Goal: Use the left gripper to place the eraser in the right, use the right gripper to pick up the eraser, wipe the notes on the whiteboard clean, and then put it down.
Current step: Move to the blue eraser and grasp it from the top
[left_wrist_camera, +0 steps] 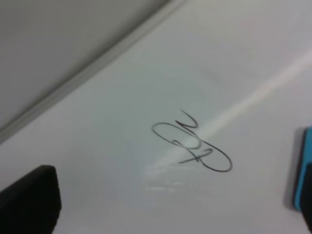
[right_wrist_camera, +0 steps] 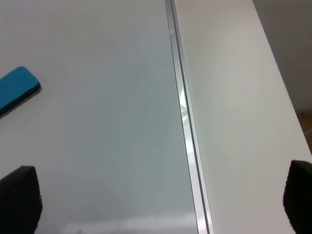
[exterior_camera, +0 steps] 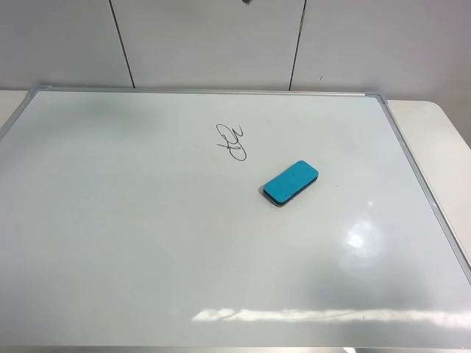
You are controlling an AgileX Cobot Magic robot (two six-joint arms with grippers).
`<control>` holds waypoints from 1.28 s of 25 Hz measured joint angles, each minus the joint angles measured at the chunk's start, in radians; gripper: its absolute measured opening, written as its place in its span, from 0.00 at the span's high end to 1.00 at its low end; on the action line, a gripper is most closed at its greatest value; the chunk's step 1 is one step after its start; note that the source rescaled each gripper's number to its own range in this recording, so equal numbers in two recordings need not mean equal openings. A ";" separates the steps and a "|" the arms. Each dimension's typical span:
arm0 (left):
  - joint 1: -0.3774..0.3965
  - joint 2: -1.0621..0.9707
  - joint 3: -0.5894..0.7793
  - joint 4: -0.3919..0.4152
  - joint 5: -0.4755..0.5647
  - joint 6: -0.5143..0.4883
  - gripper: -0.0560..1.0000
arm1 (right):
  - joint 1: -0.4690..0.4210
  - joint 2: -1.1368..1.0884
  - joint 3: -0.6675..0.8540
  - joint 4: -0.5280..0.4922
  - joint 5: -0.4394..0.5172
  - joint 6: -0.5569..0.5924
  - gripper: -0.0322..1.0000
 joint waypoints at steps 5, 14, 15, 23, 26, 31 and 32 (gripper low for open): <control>0.141 -0.218 0.179 0.012 -0.003 0.051 0.00 | 0.000 0.000 0.000 0.000 0.000 0.000 0.00; 0.456 -0.658 0.717 0.030 0.004 0.059 0.00 | 0.000 0.000 0.000 0.000 0.000 0.000 0.00; 0.502 -0.716 0.760 0.040 0.004 0.059 0.00 | 0.000 0.000 0.000 0.000 0.000 0.000 0.00; 0.715 -1.192 0.840 0.177 0.007 -0.018 0.00 | 0.000 0.000 0.000 0.000 0.000 0.000 0.00; 0.716 -1.326 0.839 0.209 0.008 -0.044 0.00 | 0.000 0.000 0.000 0.000 0.000 0.000 0.00; 0.716 -1.508 0.851 0.214 0.007 -0.099 0.00 | 0.000 0.000 0.000 0.000 0.000 0.000 0.00; 0.716 -1.542 0.866 0.214 0.008 -0.103 0.00 | 0.000 0.000 0.000 0.000 0.000 0.000 0.00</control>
